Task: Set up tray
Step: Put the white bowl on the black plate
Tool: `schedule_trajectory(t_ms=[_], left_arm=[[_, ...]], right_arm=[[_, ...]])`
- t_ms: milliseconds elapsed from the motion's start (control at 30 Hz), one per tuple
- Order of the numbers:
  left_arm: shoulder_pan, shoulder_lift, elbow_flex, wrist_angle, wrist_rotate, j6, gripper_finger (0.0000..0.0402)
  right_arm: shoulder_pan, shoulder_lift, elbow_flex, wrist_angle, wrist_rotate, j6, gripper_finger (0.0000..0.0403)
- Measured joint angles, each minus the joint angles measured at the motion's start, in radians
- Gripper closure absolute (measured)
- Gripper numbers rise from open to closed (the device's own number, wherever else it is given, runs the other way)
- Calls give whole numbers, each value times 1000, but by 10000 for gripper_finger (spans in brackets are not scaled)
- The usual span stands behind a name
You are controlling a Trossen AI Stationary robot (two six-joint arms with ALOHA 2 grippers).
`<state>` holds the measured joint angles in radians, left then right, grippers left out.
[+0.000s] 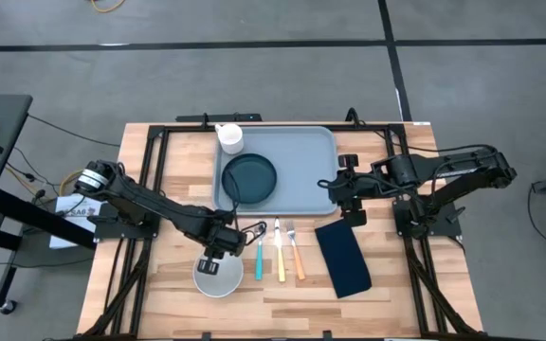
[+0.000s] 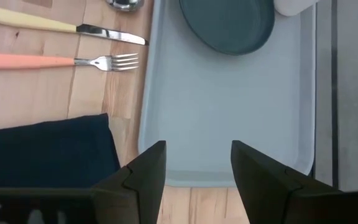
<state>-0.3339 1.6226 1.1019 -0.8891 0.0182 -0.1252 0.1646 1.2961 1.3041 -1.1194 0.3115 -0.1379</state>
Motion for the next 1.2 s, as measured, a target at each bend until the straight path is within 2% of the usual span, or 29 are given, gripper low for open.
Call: schedule_trajectory(t_ms=[200,300,467,567,733,900,1200], left_arm=[[10,0,-1,-3,1,36,327],[17,0,-1,-3,8,60,341],[57,0,-1,2,109,79,392],[84,0,-2,13,161,80,395],[114,0,34,5,188,114,399],[146,0,133,-77,172,195,399],[284,-1,340,-225,4,442,401]], right_arm=[[0,0,0,0,0,0,230],[0,0,0,1,0,0,230],[0,0,0,1,0,-1,230],[0,0,0,1,0,-1,230],[0,0,0,0,0,-2,230],[0,0,0,-2,0,-4,230],[0,0,0,-3,0,-19,230]])
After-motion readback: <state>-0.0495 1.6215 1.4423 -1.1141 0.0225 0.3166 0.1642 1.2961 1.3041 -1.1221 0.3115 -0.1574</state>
